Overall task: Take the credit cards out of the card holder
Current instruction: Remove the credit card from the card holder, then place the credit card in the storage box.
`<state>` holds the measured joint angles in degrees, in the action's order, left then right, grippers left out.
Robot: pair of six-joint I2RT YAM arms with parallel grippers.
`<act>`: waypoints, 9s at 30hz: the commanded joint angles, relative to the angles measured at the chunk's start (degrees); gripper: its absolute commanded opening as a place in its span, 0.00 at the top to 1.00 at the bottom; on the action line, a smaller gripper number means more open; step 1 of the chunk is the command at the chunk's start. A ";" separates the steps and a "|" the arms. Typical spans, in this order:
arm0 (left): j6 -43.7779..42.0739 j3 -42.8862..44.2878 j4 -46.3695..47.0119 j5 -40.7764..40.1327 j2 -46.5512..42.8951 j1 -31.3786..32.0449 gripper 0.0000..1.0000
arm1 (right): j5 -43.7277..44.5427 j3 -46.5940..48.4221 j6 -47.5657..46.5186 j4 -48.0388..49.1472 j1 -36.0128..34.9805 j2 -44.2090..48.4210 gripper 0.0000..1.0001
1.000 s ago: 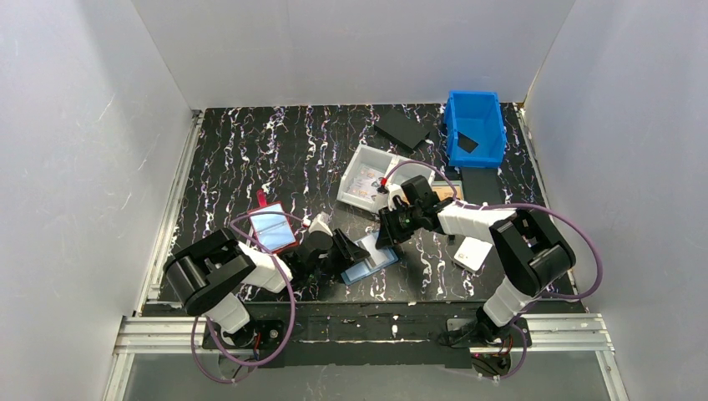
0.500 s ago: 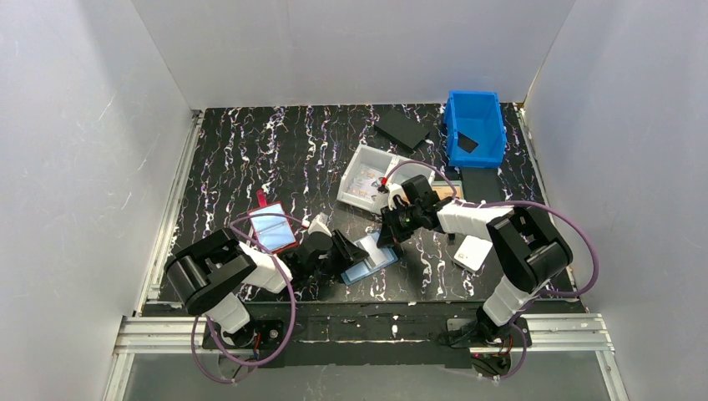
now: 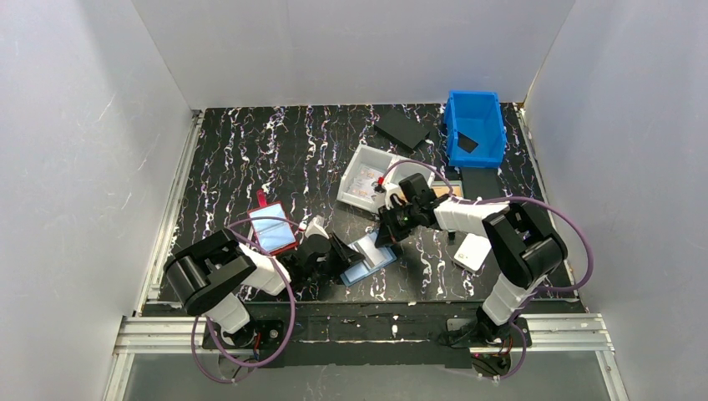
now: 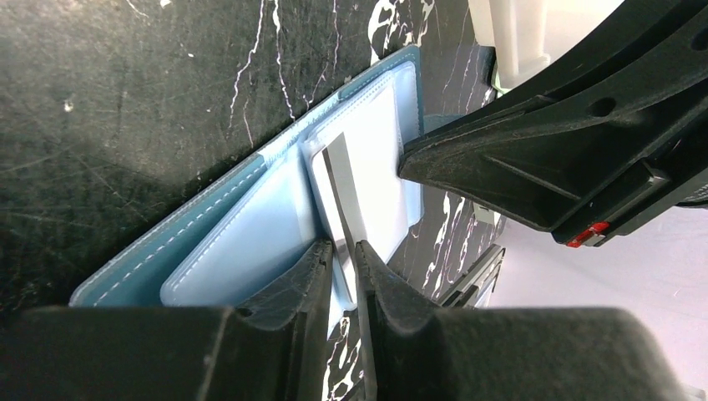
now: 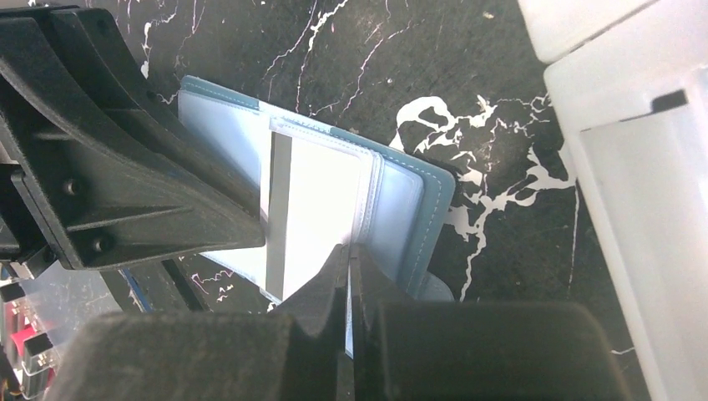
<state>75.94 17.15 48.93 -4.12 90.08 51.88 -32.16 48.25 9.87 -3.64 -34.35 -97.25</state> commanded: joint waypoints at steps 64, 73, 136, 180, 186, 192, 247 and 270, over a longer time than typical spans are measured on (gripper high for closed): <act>-22.74 -2.51 -4.61 12.45 -11.70 -1.53 1.00 | -26.35 3.81 -73.10 -46.49 10.97 11.08 0.59; -27.63 -1.10 -11.31 14.09 -16.90 -1.51 1.00 | -25.07 1.65 -88.55 -47.10 10.34 17.05 0.50; -56.40 20.23 -45.63 27.94 -32.97 -7.32 1.00 | -29.50 21.66 -59.74 -42.64 -2.65 8.54 0.56; 35.48 25.67 -28.44 5.62 -21.54 0.30 0.22 | -3.37 25.75 -58.82 -43.72 2.68 29.65 0.99; 36.13 26.76 -28.85 3.59 -19.75 0.31 0.39 | -6.05 23.12 -60.27 -43.82 2.97 30.72 0.99; 36.57 26.26 -28.88 2.79 -19.21 0.27 0.55 | -6.94 21.54 -62.54 -44.56 3.39 31.33 0.99; 9.42 18.38 -19.42 9.11 -18.96 -2.88 1.00 | -25.71 16.10 -72.99 -51.31 11.52 35.43 0.12; -89.24 50.60 -85.72 35.81 -16.82 -10.18 1.00 | -35.79 4.72 -46.73 -28.68 21.91 38.11 0.02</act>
<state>6.70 63.77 -19.18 30.04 71.70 39.13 -61.84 49.10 -43.22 -35.90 -12.58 -56.80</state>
